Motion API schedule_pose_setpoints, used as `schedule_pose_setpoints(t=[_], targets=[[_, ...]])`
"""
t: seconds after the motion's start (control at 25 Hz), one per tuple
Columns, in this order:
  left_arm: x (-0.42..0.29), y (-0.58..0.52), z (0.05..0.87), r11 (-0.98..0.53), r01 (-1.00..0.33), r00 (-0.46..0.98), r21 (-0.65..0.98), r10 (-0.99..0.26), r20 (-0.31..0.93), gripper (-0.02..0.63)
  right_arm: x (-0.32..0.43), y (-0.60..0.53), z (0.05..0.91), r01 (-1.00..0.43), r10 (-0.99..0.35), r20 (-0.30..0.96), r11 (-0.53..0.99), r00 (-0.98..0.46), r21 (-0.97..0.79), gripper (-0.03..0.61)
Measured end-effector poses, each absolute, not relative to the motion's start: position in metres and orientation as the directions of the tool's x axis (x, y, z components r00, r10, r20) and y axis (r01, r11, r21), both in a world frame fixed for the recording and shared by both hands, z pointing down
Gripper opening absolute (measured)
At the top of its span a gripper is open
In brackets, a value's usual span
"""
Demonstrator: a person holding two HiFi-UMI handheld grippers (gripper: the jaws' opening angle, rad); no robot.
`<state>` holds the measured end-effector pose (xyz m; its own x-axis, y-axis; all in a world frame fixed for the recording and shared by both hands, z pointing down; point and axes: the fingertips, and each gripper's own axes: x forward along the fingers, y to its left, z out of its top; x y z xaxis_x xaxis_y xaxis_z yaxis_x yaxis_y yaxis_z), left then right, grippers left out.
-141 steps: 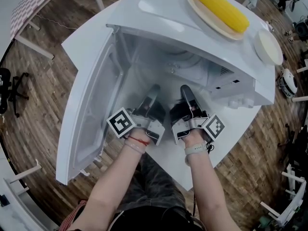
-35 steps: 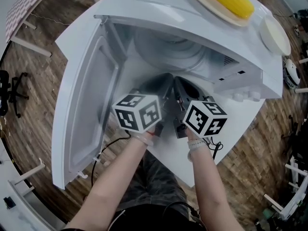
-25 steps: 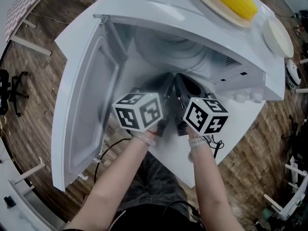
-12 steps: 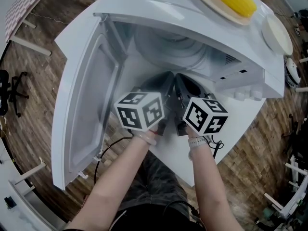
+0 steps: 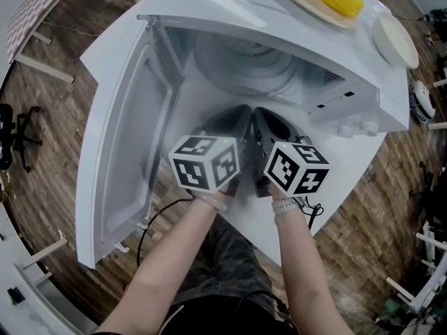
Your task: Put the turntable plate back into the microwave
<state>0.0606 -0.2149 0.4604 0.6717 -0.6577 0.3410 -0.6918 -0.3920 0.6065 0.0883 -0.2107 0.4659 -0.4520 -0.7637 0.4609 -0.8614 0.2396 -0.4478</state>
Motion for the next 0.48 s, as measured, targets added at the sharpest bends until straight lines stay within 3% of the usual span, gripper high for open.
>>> schedule_pose_setpoints(t=[0.48], targets=[[0.055,-0.184,0.441,-0.478,-0.753,0.639,0.451,-0.693,0.333,0.017,0.084,-0.180,0.444,-0.890,-0.817,0.398,0.277,-0.417,-0.363,0.020]])
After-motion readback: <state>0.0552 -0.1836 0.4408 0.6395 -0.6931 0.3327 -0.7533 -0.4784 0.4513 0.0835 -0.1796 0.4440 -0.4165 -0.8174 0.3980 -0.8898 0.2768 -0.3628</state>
